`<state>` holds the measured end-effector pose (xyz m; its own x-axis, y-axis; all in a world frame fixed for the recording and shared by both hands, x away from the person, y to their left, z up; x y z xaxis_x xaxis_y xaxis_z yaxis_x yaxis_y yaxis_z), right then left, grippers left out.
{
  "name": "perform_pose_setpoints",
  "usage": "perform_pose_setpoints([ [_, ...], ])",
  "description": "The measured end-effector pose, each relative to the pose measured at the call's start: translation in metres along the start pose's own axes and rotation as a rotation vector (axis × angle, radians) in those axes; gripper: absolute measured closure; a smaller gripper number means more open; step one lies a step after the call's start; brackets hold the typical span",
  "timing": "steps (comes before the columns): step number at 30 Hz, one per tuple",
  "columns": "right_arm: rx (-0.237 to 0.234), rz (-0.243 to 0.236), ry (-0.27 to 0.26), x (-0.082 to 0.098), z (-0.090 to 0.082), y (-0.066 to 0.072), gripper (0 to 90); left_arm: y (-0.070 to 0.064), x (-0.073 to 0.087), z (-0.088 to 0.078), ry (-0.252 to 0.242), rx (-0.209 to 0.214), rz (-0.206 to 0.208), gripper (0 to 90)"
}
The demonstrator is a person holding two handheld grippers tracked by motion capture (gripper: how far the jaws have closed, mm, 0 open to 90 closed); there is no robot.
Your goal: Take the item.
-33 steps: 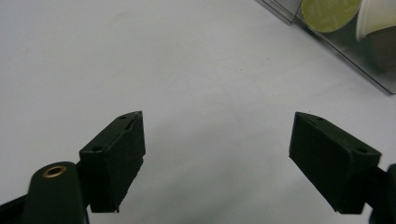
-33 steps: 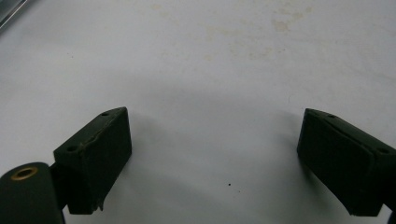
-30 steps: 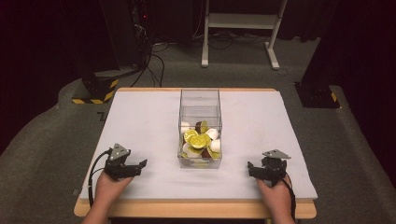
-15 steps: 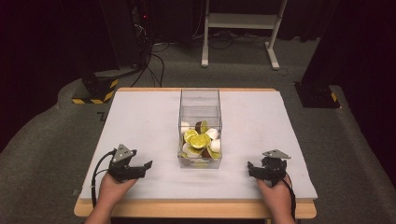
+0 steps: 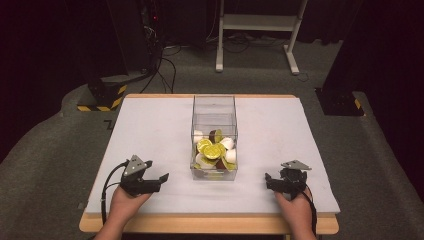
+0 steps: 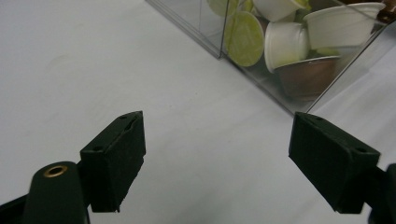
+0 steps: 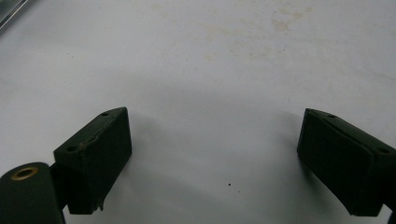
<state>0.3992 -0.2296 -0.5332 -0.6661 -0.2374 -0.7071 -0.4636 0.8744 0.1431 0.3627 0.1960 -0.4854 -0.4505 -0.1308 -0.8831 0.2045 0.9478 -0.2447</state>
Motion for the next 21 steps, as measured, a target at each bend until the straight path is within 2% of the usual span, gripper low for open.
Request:
perform_pose_setpoints([
  [3, 0.0, 0.003, 0.0, 0.0, 0.0, 0.0, 10.0, -0.008, -0.002, -0.002, -0.007, 0.027, -0.01, 19.2],
  [9, 0.0, 0.003, 0.001, 0.0, 0.0, 0.0, 10.0, -0.015, -0.006, -0.001, -0.008, 0.053, -0.012, 19.5],
  [10, 0.0, 0.003, 0.001, 0.0, 0.0, 0.0, 10.0, -0.018, -0.007, 0.0, -0.013, 0.055, -0.032, 19.5],
  [11, 0.0, 0.003, 0.001, 0.0, 0.0, 0.0, 10.0, -0.018, -0.006, -0.001, -0.004, 0.059, -0.008, 19.5],
  [14, 0.0, 0.003, 0.001, 0.0, 0.0, 0.0, 10.0, -0.023, -0.007, 0.0, -0.008, 0.065, -0.006, 19.5],
  [21, 0.0, 0.004, 0.002, 0.0, 0.0, 0.0, 10.0, -0.033, -0.015, 0.001, -0.021, 0.089, -0.027, 19.6],
])
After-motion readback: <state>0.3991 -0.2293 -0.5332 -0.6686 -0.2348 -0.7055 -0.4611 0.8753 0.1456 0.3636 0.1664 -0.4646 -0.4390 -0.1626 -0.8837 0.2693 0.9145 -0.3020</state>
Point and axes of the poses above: each handheld gripper's, and its own axes: z roughly forward along the jaws, x roughly out of its underside, y roughly to its left, the point moved 4 cm from there along z, roughly forward along the jaws, and after that the axes turned 14 degrees about -x, right-handed, at the moved point
